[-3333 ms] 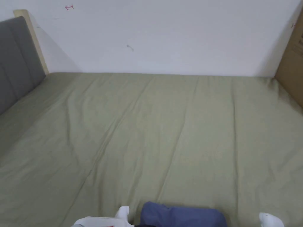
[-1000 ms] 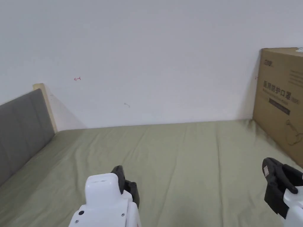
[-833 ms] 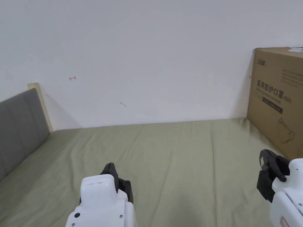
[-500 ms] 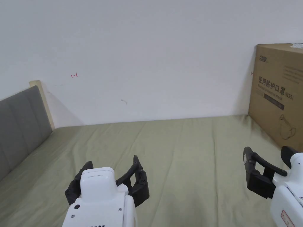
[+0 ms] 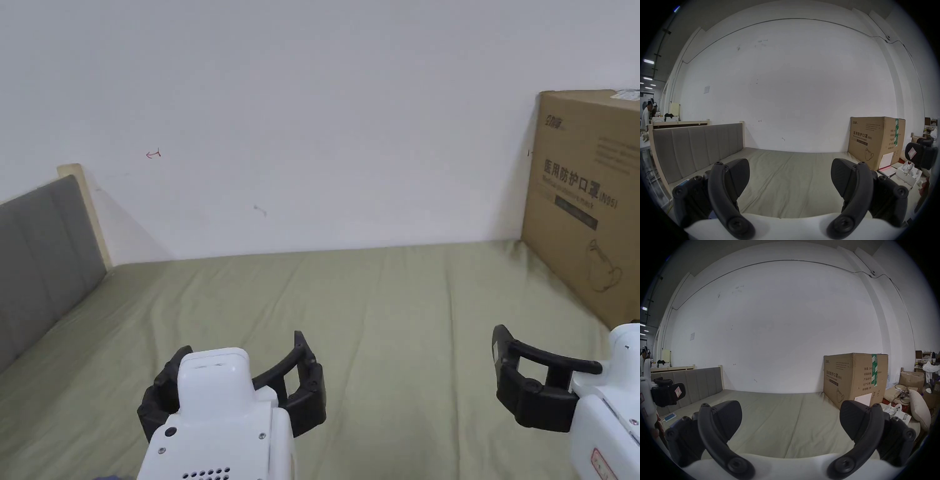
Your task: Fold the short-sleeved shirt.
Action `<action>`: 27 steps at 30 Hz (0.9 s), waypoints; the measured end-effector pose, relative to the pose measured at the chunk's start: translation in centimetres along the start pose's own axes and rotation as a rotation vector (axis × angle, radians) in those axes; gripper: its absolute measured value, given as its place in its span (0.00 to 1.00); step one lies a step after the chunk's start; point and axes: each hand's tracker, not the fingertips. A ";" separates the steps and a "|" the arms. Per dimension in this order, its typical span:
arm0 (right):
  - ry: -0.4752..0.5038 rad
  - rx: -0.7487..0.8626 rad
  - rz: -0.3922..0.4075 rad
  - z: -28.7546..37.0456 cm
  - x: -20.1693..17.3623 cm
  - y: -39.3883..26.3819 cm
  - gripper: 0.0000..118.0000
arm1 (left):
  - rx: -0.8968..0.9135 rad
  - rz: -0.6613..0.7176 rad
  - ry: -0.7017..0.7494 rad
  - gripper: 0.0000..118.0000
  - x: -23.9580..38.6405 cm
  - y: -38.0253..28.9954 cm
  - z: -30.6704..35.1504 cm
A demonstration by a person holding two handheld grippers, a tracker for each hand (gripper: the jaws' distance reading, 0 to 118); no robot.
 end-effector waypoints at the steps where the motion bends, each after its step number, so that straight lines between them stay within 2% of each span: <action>1: 0.002 -0.003 0.002 0.0 -0.1 -0.1 1.00 | -0.003 0.003 0.000 0.89 -0.1 0.1 0.0; 16: 0.019 -0.039 0.029 -0.5 -1.1 -0.5 1.00 | -0.061 0.044 -0.054 0.89 -0.7 0.2 -0.6; 27: 0.024 -0.081 -0.006 -0.9 -1.2 -1.0 1.00 | -0.083 0.061 -0.093 0.89 -0.7 -0.4 -0.7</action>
